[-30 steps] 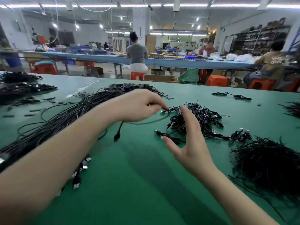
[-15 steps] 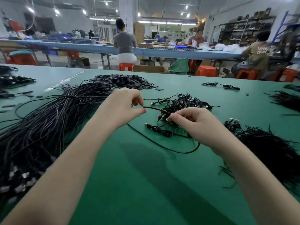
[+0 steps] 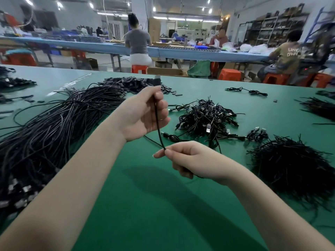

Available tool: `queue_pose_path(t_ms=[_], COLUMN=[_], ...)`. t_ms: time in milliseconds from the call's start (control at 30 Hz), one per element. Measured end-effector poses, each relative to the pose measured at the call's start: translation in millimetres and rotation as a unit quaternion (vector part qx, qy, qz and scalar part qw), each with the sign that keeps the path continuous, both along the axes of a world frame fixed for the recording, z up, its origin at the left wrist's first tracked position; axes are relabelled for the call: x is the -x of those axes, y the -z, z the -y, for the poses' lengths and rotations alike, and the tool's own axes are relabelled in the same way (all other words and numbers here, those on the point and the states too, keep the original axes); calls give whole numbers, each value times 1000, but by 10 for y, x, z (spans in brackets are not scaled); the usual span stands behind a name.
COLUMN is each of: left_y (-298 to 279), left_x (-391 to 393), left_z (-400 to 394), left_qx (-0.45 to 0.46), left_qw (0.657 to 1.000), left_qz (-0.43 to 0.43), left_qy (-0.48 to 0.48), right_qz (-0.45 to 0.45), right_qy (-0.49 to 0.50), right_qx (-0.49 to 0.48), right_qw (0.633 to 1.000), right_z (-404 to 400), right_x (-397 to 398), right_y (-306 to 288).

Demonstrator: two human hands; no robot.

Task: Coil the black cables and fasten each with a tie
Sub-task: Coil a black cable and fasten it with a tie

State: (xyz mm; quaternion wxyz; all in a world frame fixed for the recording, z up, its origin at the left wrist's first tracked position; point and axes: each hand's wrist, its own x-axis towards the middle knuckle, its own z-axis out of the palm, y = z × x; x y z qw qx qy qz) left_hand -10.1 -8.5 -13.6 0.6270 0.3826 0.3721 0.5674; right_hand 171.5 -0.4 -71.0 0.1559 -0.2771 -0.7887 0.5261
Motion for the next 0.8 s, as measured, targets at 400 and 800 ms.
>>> queue_pose_path(t_ms=[400, 800], left_y=[158, -149], left_x=[-134, 20], left_z=[56, 155], left_qx=[19, -110], left_qw=[923, 986], left_qz=[-336, -9], left_qy=[186, 125], right_qz=[-122, 13], right_qy=[162, 12], right_qx=[-9, 55], right_qw=[979, 998], right_z=[-140, -11], right_x=[-202, 19], right_y=[-322, 92])
